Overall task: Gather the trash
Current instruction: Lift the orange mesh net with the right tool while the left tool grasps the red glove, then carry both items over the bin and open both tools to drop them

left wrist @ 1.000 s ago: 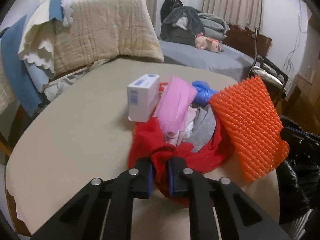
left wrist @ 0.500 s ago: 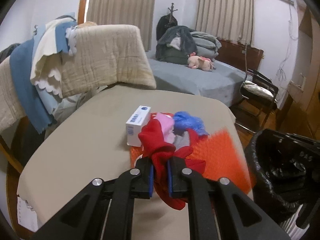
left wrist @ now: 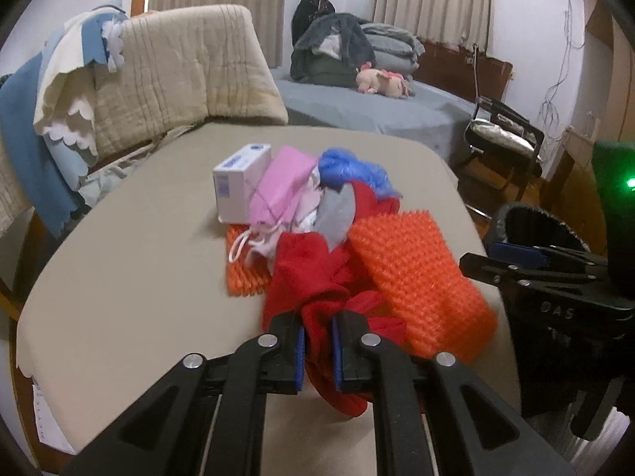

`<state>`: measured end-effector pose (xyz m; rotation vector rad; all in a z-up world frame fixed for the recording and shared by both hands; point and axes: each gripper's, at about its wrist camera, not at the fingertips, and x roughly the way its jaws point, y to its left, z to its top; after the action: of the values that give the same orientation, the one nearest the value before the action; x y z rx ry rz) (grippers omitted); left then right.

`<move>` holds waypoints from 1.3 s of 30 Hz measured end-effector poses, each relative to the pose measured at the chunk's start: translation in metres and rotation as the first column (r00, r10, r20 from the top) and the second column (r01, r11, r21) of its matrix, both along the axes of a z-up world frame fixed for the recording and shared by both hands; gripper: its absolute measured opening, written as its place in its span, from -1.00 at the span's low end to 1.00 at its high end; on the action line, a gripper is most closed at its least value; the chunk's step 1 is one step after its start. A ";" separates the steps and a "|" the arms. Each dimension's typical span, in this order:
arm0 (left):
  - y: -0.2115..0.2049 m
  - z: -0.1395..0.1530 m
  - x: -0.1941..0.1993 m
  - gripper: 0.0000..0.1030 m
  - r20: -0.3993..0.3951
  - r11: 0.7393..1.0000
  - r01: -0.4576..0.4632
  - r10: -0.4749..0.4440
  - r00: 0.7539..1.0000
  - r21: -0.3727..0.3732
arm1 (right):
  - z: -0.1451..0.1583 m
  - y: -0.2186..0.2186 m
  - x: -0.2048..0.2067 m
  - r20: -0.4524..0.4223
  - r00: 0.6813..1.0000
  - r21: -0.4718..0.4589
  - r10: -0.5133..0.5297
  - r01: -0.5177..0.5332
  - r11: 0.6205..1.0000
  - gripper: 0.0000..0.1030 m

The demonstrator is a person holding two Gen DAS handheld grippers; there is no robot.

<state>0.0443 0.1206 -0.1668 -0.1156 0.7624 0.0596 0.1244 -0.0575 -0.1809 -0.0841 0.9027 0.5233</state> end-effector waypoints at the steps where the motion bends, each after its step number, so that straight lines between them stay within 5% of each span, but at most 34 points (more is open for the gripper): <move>1: 0.001 -0.002 0.000 -0.80 -0.003 1.000 -0.002 0.002 1.000 -0.003 | -0.007 0.001 0.003 -0.019 1.000 -0.007 0.002 -0.003 1.000 0.10; 6: 0.002 -0.009 0.002 -0.80 -0.019 1.000 -0.011 0.011 1.000 0.000 | -0.031 0.006 0.012 -0.088 0.996 -0.012 0.017 -0.018 1.000 0.04; 8: 0.004 -0.010 0.003 -0.80 -0.025 1.000 -0.011 0.011 1.000 -0.002 | -0.033 0.009 0.012 -0.098 0.994 0.010 0.038 -0.037 0.999 -0.41; 11: 0.004 -0.009 0.003 -0.80 -0.026 1.000 -0.010 0.010 1.000 -0.002 | -0.025 0.014 0.007 -0.094 0.992 0.024 0.085 -0.083 0.996 -0.77; 19: -0.007 0.013 0.002 -0.80 0.022 1.000 0.021 -0.021 1.000 -0.005 | 0.036 -0.009 -0.010 0.019 0.997 0.092 0.076 -0.077 0.993 -0.79; 28: -0.048 0.055 0.004 -0.80 0.109 0.993 0.115 -0.113 0.988 -0.009 | 0.093 -0.062 -0.020 0.144 0.988 0.113 -0.049 0.033 0.993 -0.79; 39: -0.124 0.070 0.025 -0.80 0.147 0.946 0.323 -0.314 0.938 -0.039 | 0.101 -0.154 -0.032 0.189 0.950 0.073 -0.250 0.240 0.968 -0.79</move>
<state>0.0693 -0.0036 -0.0969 -0.0534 0.6357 -0.2794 0.0925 -0.2111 -0.0802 0.0209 0.6938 0.2984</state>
